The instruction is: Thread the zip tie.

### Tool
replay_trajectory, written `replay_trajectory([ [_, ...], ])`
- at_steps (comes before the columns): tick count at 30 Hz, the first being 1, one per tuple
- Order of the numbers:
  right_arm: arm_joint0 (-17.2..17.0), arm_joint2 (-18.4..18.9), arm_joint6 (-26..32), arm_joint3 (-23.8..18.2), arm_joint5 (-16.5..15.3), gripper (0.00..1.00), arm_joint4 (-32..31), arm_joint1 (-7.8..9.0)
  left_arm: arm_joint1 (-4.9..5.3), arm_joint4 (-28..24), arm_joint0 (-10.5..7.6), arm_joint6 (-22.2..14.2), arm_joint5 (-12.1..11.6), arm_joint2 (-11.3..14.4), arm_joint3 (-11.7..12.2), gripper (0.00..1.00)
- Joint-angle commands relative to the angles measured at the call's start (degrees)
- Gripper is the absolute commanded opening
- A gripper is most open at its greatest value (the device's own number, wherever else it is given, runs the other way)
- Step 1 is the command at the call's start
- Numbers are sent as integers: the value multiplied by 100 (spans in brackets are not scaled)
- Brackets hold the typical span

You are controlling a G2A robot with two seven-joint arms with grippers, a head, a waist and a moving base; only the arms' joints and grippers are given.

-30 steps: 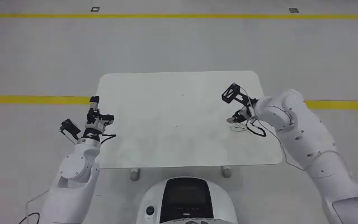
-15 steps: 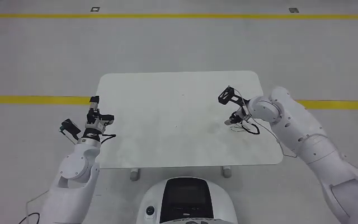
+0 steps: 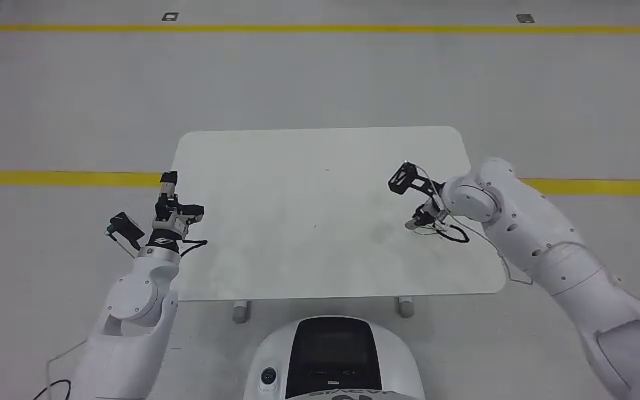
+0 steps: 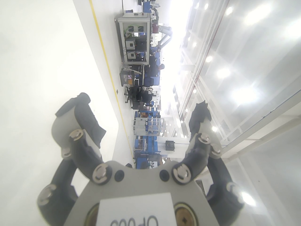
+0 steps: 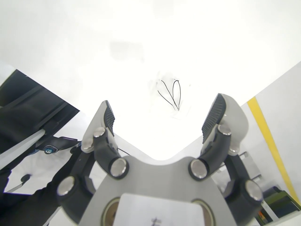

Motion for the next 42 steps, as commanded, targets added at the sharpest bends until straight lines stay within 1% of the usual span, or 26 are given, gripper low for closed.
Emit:
replay_trajectory([
  [1, 35, -65, 3, 1, 0, 100, 23, 16, 0, 0, 0, 0, 0, 0, 0, 100],
  [10, 35, -65, 3, 1, 0, 100, 23, 16, 0, 0, 0, 0, 0, 0, 0, 100],
  [12, 19, -31, -90, 48, 0, 100, 53, 23, 0, 0, 0, 0, 0, 0, 0, 100],
  [16, -12, 50, -269, 101, 0, 100, 75, 95, 0, 0, 0, 0, 0, 0, 0, 100],
  [18, -27, 64, -317, 119, 0, 100, 195, 132, 0, 0, 0, 0, 0, 0, 0, 100],
  [23, 32, -158, -458, 301, 0, 100, 453, 167, 0, 0, 0, 0, 0, 0, 0, 100],
  [27, 138, -345, -545, 312, 0, 100, 563, 189, 0, 0, 0, 0, 0, 0, 0, 100],
  [37, 145, -356, -551, 309, 0, 100, 561, 192, 0, 0, 0, 0, 0, 0, 0, 100],
  [39, 116, -343, -603, 419, 47, 100, 528, 196, 0, 0, 0, 0, 0, 0, 0, 100],
  [42, 71, -332, -734, 598, 0, 100, 493, 179, 0, 0, 0, 0, 0, 0, 0, 100],
])
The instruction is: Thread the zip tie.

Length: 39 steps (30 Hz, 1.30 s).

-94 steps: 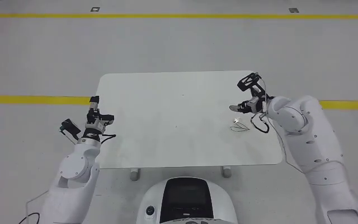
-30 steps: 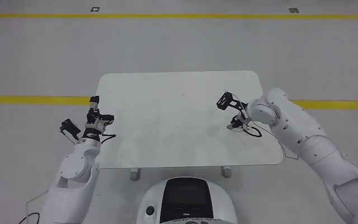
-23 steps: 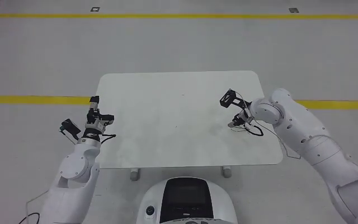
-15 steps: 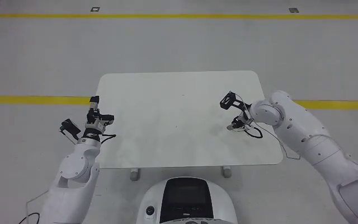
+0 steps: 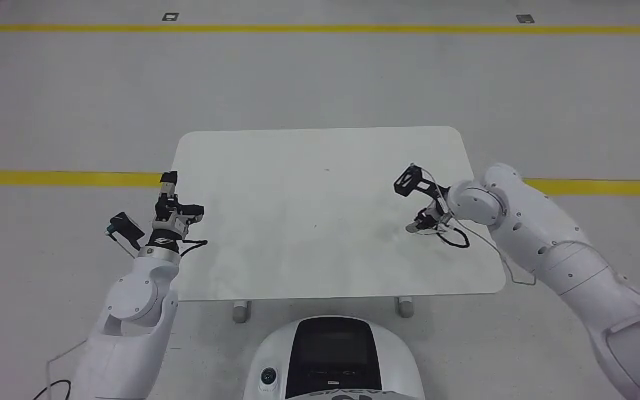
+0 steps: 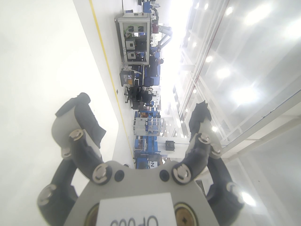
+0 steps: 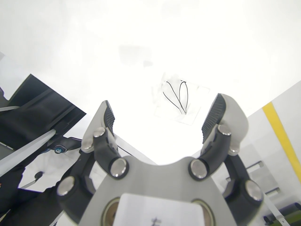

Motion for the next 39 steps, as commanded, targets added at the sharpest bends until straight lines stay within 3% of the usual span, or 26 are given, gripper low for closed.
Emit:
replay_trajectory([
  [1, -8, -16, 8, 103, -12, 100, 50, -19, 0, 0, 0, 0, 0, 0, 0, 100],
  [10, 38, -115, 42, 245, -12, 100, 147, -54, 0, 0, 0, 0, 0, 0, 0, 100],
  [15, -58, -72, -182, 385, 144, 100, 10, -64, 0, 0, 0, 0, 0, 0, 0, 100],
  [39, -88, -25, -325, 413, -12, 100, -83, -68, 0, 0, 0, 0, 0, 0, 0, 100],
])
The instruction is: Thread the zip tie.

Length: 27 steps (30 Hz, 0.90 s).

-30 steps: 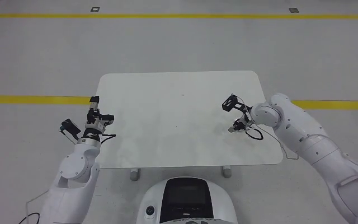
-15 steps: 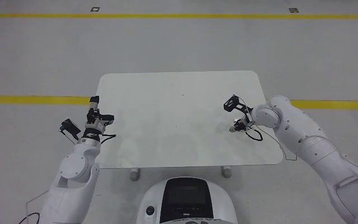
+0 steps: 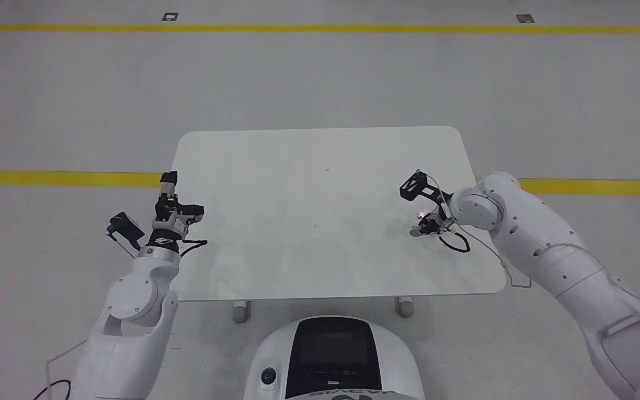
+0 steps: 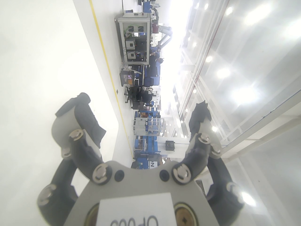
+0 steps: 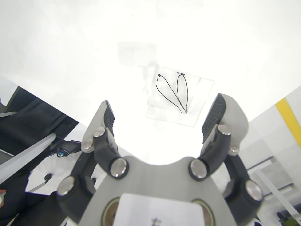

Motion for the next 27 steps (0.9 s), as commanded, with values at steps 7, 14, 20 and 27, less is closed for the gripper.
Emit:
replay_trajectory([
  [7, 197, -268, 277, -438, 0, 100, 42, 193, 0, 0, 0, 0, 0, 0, 0, 100],
  [14, 753, -1117, 414, -510, 0, 100, 393, 379, 0, 0, 0, 0, 0, 0, 0, 100],
  [20, 783, -1153, 414, -490, 0, 100, 405, 385, 0, 0, 0, 0, 0, 0, 0, 100],
  [27, 664, -1000, -5, -189, 0, 100, 618, 430, 0, 0, 0, 0, 0, 0, 0, 100],
])
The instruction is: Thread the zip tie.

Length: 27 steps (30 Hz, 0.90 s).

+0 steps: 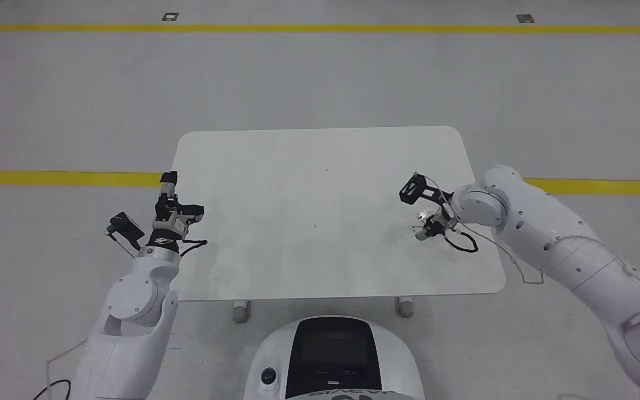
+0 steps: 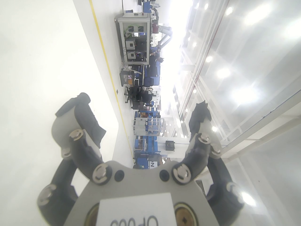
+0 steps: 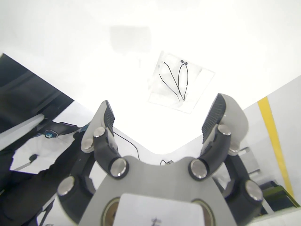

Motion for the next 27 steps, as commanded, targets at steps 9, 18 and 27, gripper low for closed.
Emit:
replay_trajectory([
  [9, 31, -120, -156, 171, -2, 44, 276, 60, 0, 0, 0, 0, 0, 0, 0, 100],
  [18, 128, -272, -403, 329, -2, 38, 348, 120, 0, 0, 0, 0, 0, 0, 0, 100],
  [27, 205, -564, -708, 474, -2, 33, 260, 58, 0, 0, 0, 0, 0, 0, 0, 100],
])
